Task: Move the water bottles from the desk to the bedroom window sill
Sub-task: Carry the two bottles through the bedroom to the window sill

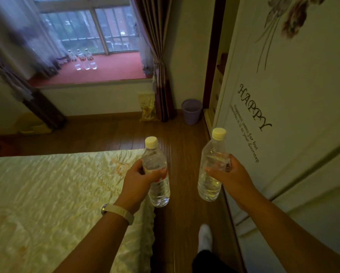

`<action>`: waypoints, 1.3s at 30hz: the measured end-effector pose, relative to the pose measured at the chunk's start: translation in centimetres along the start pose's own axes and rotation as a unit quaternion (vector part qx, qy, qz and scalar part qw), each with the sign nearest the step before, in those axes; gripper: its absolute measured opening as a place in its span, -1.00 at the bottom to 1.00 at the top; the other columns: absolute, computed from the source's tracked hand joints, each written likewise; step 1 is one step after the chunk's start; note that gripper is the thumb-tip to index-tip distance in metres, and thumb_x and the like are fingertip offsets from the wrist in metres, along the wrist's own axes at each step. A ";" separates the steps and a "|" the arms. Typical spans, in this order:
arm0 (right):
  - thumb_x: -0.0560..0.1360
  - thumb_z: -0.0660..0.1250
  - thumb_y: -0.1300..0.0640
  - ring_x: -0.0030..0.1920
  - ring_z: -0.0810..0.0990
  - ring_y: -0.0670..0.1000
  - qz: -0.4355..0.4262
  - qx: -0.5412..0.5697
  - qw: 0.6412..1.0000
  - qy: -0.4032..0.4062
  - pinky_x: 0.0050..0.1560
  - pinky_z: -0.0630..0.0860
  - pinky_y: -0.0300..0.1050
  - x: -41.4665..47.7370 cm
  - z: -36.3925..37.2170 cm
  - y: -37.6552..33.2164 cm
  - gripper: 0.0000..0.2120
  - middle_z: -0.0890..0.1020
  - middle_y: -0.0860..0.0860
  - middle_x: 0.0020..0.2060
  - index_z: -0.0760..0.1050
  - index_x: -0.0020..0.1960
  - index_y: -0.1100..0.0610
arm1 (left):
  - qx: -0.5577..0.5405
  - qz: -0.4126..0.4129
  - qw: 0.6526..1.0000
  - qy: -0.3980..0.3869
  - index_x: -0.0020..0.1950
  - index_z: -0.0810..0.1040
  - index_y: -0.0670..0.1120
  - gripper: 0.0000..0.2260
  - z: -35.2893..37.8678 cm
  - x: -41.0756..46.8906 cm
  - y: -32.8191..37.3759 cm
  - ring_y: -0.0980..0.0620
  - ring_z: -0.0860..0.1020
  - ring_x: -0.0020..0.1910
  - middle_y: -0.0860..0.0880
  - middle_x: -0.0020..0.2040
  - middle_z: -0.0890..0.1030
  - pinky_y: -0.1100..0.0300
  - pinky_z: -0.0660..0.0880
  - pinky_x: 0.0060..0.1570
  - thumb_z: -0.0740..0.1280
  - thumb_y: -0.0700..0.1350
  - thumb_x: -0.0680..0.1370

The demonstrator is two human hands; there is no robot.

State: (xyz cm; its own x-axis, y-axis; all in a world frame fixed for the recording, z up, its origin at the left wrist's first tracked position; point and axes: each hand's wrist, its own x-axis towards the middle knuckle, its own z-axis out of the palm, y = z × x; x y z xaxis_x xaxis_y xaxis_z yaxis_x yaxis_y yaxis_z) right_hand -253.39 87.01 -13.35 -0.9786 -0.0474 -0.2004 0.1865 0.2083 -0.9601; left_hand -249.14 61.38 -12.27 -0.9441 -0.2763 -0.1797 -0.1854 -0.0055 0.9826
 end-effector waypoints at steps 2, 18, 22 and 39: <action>0.39 0.56 0.03 0.18 0.62 0.07 0.005 -0.001 1.000 -0.013 0.22 0.56 0.20 3.4 0.1 0.3 -0.47 0.64 0.00 0.16 0.48 0.30 -0.02 | 0.006 -0.002 1.000 0.011 0.15 0.64 -0.10 -0.64 0.4 2.5 0.1 0.02 0.70 -0.03 -0.03 0.00 0.73 0.11 0.60 -0.05 0.56 -0.25 0.38; 0.39 0.55 0.03 0.15 0.60 -0.01 -0.019 -0.002 0.992 -0.127 -0.01 0.55 -0.17 30.0 -0.1 -6.6 -0.45 0.60 -0.03 0.16 0.43 0.31 -0.07 | -0.005 0.019 0.998 0.056 0.10 0.64 -0.07 -0.63 6.8 23.5 7.8 -0.04 0.70 -0.03 -0.06 0.00 0.73 0.11 0.59 -0.07 0.56 -0.18 0.31; 0.40 0.54 0.06 0.14 0.60 0.00 -0.019 -0.005 0.990 -0.137 -0.03 0.55 -0.16 33.8 0.7 -7.9 -0.52 0.61 -0.03 0.14 0.44 0.24 -0.10 | 0.004 0.016 0.998 0.066 0.09 0.63 -0.07 -0.61 6.5 27.0 8.5 -0.04 0.70 -0.03 -0.06 -0.01 0.72 0.15 0.60 -0.10 0.56 -0.14 0.28; 0.31 0.58 -0.07 0.18 0.60 0.02 0.002 -0.058 0.990 -0.131 0.17 0.60 0.13 55.8 10.3 -12.9 -0.40 0.59 -0.01 0.21 0.44 0.29 -0.18 | -0.059 -0.006 0.998 0.036 0.21 0.59 -0.12 -0.56 1.3 53.6 8.5 0.00 0.70 -0.01 -0.07 0.04 0.72 0.26 0.60 -0.16 0.55 -0.26 0.35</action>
State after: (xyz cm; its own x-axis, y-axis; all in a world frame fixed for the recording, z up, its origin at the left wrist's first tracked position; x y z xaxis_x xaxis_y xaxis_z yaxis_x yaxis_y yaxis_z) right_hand -309.48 71.65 -14.13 -0.9189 -0.2951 -0.2620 0.1635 0.3196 -0.9334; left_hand -301.67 47.79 -13.59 -0.9194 -0.3430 -0.1925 -0.1601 -0.1206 0.9797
